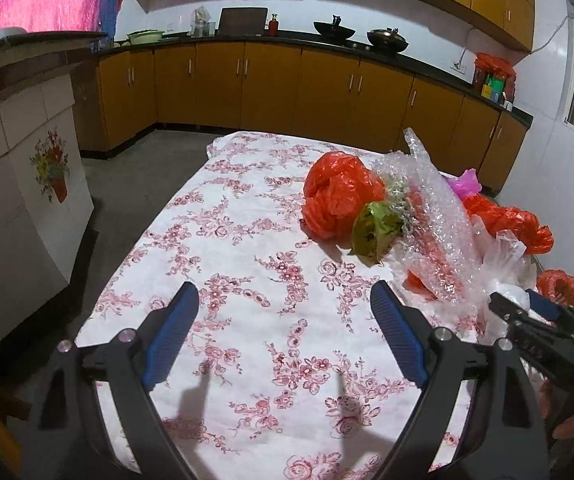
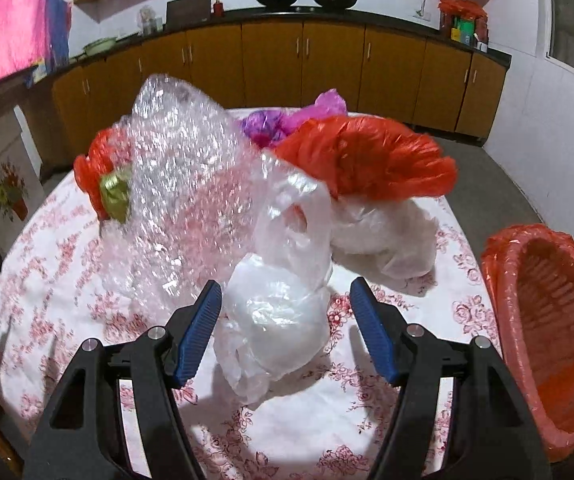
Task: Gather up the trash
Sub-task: 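Move both tools back to the table and grasp the white bag with the right tool, then grasp the bubble wrap sheet with the left tool while the right tool holds the white bag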
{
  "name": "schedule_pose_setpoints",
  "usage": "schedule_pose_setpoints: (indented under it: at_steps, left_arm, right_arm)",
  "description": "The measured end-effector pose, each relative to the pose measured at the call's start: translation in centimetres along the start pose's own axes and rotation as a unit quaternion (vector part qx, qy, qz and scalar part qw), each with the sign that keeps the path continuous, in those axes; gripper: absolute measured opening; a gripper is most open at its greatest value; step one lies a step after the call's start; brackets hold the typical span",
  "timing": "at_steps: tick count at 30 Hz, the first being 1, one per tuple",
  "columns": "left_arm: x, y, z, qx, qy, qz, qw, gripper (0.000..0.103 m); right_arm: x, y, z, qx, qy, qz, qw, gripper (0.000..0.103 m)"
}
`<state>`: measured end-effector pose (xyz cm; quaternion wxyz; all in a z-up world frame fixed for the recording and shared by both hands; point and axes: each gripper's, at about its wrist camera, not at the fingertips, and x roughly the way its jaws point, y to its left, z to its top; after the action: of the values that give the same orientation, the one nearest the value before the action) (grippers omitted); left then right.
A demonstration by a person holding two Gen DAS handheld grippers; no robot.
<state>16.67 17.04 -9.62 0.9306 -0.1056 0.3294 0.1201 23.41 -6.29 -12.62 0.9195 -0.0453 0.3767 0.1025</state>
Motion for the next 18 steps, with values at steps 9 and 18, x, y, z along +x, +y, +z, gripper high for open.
schedule_pose_setpoints:
  at_steps: [9, 18]
  left_arm:
    - [0.4, -1.8, 0.2, 0.008, 0.006, -0.030, 0.9995, 0.086]
    - [1.7, -6.5, 1.6, 0.021, 0.015, -0.088, 0.9958, 0.083]
  right_arm:
    - [-0.5, -0.4, -0.9, -0.006, -0.001, 0.018, 1.000, 0.043]
    - [-4.7, -3.9, -2.4, 0.002, -0.029, -0.008, 1.000, 0.042]
